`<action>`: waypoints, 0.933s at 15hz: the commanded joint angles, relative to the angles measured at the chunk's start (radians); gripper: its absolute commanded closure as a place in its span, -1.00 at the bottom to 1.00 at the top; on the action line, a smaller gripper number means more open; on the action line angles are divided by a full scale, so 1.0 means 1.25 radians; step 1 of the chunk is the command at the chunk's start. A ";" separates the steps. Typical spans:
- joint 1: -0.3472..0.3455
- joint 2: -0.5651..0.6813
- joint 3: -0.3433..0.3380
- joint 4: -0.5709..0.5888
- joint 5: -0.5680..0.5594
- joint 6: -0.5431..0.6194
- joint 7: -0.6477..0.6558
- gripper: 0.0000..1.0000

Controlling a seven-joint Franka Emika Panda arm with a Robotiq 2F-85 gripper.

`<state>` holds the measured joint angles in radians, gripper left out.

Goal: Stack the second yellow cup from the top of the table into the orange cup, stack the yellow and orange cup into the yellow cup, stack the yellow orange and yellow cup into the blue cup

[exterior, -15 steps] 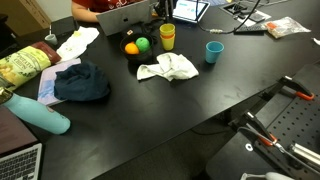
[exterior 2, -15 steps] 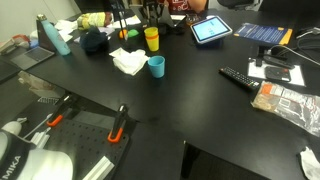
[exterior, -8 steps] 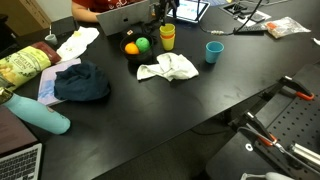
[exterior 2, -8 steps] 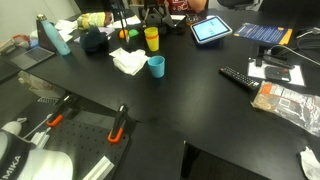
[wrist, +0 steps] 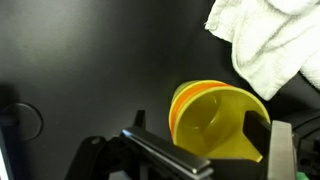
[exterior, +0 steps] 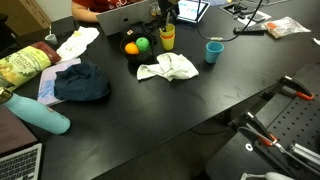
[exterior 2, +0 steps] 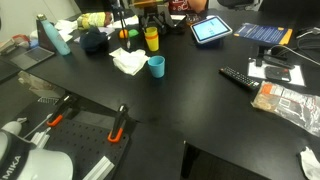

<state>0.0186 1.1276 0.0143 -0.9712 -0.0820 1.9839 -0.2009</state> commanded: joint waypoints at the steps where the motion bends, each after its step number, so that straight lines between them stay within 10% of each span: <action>1: -0.010 0.045 0.012 0.054 0.005 -0.009 -0.032 -1.00; 3: -0.012 0.067 0.010 0.071 0.004 -0.010 -0.034 -1.00; 4: -0.015 0.072 0.011 0.075 0.005 -0.009 -0.038 -0.50; 14: -0.029 0.070 0.012 0.092 0.018 -0.077 -0.027 0.91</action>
<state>-0.0024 1.2084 0.0145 -0.8979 -0.0806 1.9498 -0.2331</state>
